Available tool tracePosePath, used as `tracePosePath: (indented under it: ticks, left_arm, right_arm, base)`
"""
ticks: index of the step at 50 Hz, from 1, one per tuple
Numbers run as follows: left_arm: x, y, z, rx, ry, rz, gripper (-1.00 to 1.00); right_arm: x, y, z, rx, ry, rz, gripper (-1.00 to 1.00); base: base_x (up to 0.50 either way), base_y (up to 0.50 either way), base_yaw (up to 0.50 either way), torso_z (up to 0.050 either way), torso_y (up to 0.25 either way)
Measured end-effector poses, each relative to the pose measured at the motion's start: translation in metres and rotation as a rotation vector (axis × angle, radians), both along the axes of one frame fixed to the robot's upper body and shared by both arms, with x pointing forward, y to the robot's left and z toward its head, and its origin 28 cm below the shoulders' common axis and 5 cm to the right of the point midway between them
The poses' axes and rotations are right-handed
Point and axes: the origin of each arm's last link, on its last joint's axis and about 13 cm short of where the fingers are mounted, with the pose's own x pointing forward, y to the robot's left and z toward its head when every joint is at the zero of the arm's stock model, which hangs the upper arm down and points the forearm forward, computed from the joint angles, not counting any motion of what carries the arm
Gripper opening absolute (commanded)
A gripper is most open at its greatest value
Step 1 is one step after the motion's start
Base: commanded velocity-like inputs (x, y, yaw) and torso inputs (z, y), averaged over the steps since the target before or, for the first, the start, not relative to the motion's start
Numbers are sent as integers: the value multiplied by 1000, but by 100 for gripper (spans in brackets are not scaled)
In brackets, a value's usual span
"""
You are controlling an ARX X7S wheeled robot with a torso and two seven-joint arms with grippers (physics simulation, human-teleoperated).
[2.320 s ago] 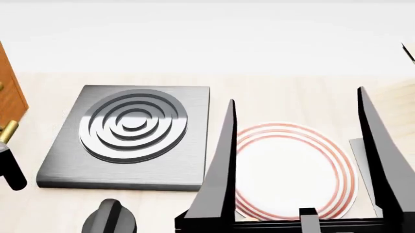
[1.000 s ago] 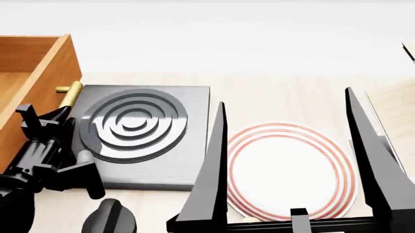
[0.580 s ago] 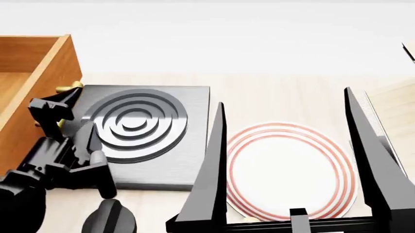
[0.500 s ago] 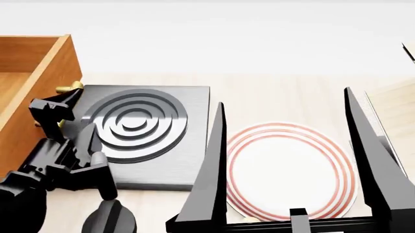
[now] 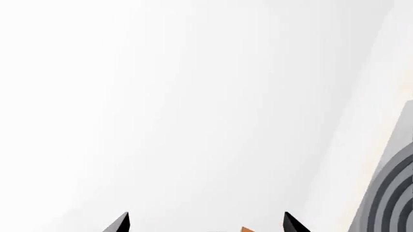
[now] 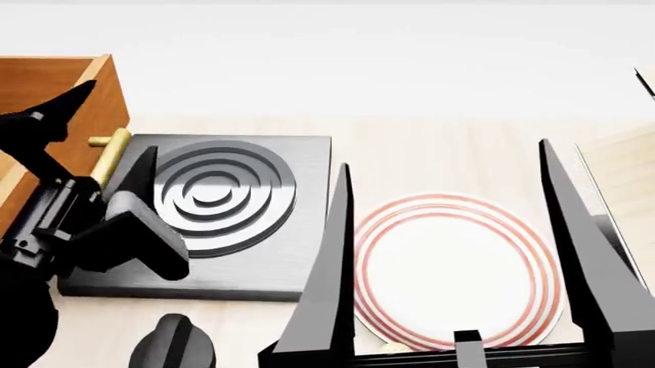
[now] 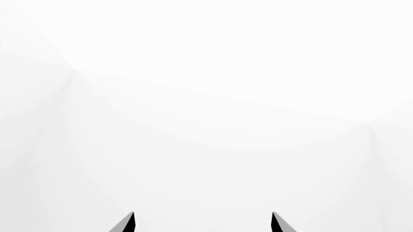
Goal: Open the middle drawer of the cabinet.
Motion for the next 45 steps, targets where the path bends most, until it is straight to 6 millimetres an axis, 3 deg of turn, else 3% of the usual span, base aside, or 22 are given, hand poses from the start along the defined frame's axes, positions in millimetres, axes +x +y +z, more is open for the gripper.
tracePosePath:
  ticks: [11, 25, 45]
  left_arm:
    - [-23, -2, 43, -213, 73, -17, 100]
    - [-38, 4, 84, -351, 200, -9, 100]
    - [-43, 11, 114, -580, 474, 50, 100]
  right_arm:
    - [0, 1, 0, 1, 0, 5, 100]
    - [0, 1, 0, 0, -3, 7, 100]
    - [-1, 2, 0, -3, -3, 10, 100]
  base:
    - [0, 0, 0, 0, 0]
    - [0, 0, 0, 0, 0]
    - [0, 0, 0, 0, 0]
